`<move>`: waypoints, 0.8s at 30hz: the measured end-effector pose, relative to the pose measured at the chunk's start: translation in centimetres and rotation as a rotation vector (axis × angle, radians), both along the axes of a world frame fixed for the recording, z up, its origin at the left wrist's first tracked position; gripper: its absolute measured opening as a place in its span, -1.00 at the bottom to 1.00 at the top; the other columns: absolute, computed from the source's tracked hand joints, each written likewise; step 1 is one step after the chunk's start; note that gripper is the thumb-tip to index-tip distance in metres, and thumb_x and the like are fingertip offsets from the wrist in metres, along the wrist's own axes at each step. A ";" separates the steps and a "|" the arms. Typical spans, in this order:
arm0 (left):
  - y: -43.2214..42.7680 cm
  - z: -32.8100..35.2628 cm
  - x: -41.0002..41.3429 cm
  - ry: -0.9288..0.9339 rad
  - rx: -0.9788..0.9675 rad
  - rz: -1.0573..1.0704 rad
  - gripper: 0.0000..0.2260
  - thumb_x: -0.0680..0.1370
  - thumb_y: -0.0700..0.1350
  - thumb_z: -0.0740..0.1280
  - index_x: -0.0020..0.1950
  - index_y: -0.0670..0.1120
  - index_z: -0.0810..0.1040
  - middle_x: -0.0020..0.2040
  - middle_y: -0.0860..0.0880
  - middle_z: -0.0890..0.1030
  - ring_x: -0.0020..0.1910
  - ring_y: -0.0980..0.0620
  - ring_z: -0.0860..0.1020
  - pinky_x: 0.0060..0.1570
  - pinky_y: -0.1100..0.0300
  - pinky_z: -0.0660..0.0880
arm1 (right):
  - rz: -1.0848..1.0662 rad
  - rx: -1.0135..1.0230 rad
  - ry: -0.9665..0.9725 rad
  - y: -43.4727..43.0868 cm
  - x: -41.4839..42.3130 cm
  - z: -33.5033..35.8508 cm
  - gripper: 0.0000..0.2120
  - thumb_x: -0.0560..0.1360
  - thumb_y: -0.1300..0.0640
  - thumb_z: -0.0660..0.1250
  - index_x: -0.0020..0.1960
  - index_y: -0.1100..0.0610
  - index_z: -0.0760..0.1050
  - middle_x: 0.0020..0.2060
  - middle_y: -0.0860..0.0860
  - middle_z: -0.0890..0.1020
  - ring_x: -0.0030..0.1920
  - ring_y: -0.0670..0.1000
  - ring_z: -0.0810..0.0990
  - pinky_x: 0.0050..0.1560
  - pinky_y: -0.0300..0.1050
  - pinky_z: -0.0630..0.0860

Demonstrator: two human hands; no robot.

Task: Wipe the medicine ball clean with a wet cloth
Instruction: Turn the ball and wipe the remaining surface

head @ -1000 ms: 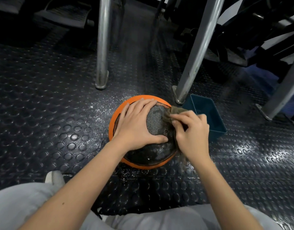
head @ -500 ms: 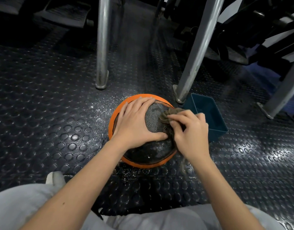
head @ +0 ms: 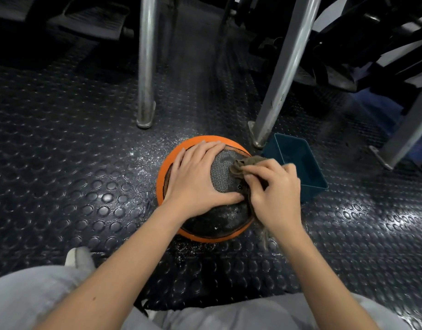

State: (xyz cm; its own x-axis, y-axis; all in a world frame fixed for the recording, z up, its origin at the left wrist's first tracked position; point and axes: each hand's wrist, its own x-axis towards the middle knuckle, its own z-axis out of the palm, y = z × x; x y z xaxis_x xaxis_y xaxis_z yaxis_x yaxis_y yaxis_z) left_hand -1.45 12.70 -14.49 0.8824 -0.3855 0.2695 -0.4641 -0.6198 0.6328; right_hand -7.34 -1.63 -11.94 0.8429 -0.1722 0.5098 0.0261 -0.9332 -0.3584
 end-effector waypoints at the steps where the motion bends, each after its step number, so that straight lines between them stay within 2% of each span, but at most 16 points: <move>1: 0.0 0.0 -0.1 -0.001 0.005 -0.009 -0.04 0.14 0.46 0.26 0.48 0.10 0.22 0.43 0.18 0.25 0.45 0.12 0.14 0.46 0.06 -0.05 | -0.010 0.010 0.022 -0.3 1.2 0.3 -0.85 0.49 0.17 0.35 -0.02 0.00 0.66 -0.10 -0.15 0.61 -0.10 -0.02 0.32 -0.11 -0.09 0.21; 4: 0.1 0.0 -0.2 -0.011 0.004 -0.011 -0.05 0.16 0.44 0.32 0.48 0.08 0.22 0.43 0.17 0.26 0.44 0.10 0.15 0.46 0.03 -0.02 | -0.031 0.127 0.136 -1.6 5.2 1.0 -0.83 0.52 0.15 0.32 0.01 -0.05 0.65 -0.07 -0.13 0.61 -0.01 0.01 0.39 0.07 -0.01 0.33; 6: 0.1 -0.1 -0.3 -0.020 -0.005 0.012 -0.03 0.13 0.50 0.24 0.47 0.08 0.24 0.42 0.16 0.28 0.43 0.11 0.17 0.46 0.01 0.02 | -0.010 0.233 0.153 -1.8 6.0 1.2 -0.83 0.50 0.15 0.34 0.00 -0.05 0.65 -0.11 -0.14 0.60 0.04 0.11 0.50 0.12 0.11 0.41; 10: 0.1 -0.2 0.0 -0.027 -0.027 0.032 -0.04 0.13 0.52 0.16 0.45 0.08 0.28 0.41 0.16 0.30 0.42 0.11 0.20 0.44 -0.02 0.07 | 0.004 0.175 0.029 -0.5 1.2 0.1 -0.85 0.47 0.19 0.38 -0.03 0.00 0.66 -0.13 -0.18 0.58 -0.06 0.07 0.45 -0.01 -0.06 0.33; 13: 0.1 -0.1 0.2 -0.024 -0.026 0.020 -0.06 0.14 0.51 0.16 0.45 0.09 0.27 0.41 0.17 0.30 0.42 0.12 0.20 0.45 -0.01 0.06 | 0.027 0.062 -0.010 0.6 -1.7 -0.5 -0.86 0.45 0.17 0.38 -0.03 0.03 0.66 -0.15 -0.17 0.58 -0.12 -0.01 0.36 -0.12 -0.04 0.36; 16: 0.1 -0.1 0.0 -0.010 -0.028 0.004 -0.04 0.12 0.48 0.16 0.46 0.08 0.25 0.41 0.17 0.29 0.43 0.10 0.19 0.45 -0.01 0.05 | 0.023 0.063 0.009 0.2 0.2 0.2 -0.86 0.47 0.18 0.38 -0.04 0.01 0.66 -0.13 -0.14 0.61 -0.10 0.00 0.36 -0.09 -0.01 0.33; 19: 0.3 0.1 -0.2 -0.004 -0.016 0.003 -0.03 0.14 0.46 0.30 0.47 0.07 0.24 0.43 0.16 0.27 0.44 0.09 0.17 0.45 -0.01 0.04 | -0.035 0.085 0.078 -0.9 4.2 0.8 -0.84 0.51 0.14 0.33 0.00 -0.04 0.65 -0.07 -0.12 0.61 -0.04 -0.02 0.35 0.02 -0.02 0.32; 22: 0.4 0.1 -0.4 -0.008 -0.005 0.004 -0.08 0.22 0.36 0.45 0.48 0.08 0.22 0.44 0.18 0.24 0.44 0.13 0.13 0.46 0.02 0.00 | -0.034 0.267 0.139 -1.6 6.2 1.0 -0.84 0.50 0.15 0.34 -0.02 -0.04 0.66 -0.09 -0.07 0.63 0.05 0.12 0.50 0.14 0.08 0.41; 24: 0.4 0.0 -0.2 -0.015 -0.012 0.016 -0.08 0.22 0.39 0.43 0.47 0.08 0.23 0.43 0.18 0.25 0.42 0.15 0.13 0.46 0.02 0.01 | -0.039 0.249 0.102 -1.2 4.6 0.6 -0.85 0.49 0.17 0.36 -0.02 -0.02 0.66 -0.11 -0.11 0.61 0.02 0.14 0.51 0.08 -0.06 0.34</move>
State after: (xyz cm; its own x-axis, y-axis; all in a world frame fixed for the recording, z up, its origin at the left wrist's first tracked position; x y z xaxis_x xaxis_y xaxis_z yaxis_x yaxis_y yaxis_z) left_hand -1.67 13.09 -14.44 0.8842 -0.3682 0.2876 -0.4639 -0.6193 0.6334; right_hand -2.73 -2.85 -11.35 0.8778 -0.3155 0.3604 -0.0564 -0.8153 -0.5763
